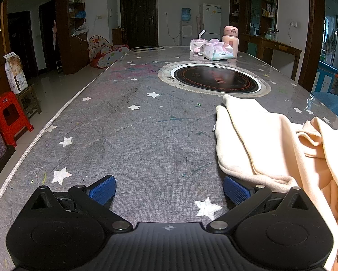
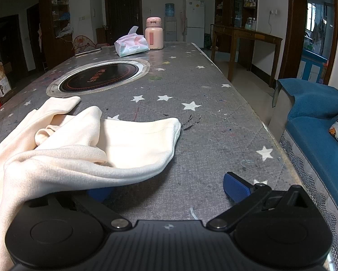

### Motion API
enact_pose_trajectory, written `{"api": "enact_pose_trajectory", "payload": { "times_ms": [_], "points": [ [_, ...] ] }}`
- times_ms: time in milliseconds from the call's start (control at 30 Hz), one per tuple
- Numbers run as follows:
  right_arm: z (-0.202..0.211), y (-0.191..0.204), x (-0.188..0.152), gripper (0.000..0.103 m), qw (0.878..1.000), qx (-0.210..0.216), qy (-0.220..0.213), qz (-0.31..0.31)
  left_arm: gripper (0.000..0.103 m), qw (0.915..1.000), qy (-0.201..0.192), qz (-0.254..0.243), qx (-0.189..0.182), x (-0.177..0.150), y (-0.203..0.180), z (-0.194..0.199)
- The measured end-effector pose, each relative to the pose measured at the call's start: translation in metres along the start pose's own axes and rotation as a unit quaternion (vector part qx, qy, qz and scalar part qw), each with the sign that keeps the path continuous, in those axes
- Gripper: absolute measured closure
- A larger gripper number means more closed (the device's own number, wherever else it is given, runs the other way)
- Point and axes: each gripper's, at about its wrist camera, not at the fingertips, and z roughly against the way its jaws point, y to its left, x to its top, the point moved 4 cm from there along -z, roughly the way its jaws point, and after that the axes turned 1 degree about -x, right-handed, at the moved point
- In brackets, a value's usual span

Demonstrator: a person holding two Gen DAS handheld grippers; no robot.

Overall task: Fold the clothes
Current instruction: 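Move both tools toward the crumpled cream sweatshirt on the table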

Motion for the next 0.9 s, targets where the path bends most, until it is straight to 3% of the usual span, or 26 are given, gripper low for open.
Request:
{"api": "enact_pose_trajectory", "payload": {
  "times_ms": [433, 900],
  "points": [
    [0.042, -0.008, -0.022, 0.000, 1.000, -0.008, -0.021, -0.008, 0.000, 0.9999, 0.005, 0.005, 0.014, -0.005, 0.004, 0.007],
    [0.089, 0.002, -0.033, 0.000, 0.997, 0.033, -0.063, -0.013, 0.000, 0.9987, 0.028, 0.031, 0.031, -0.023, 0.012, 0.036]
  ]
}}
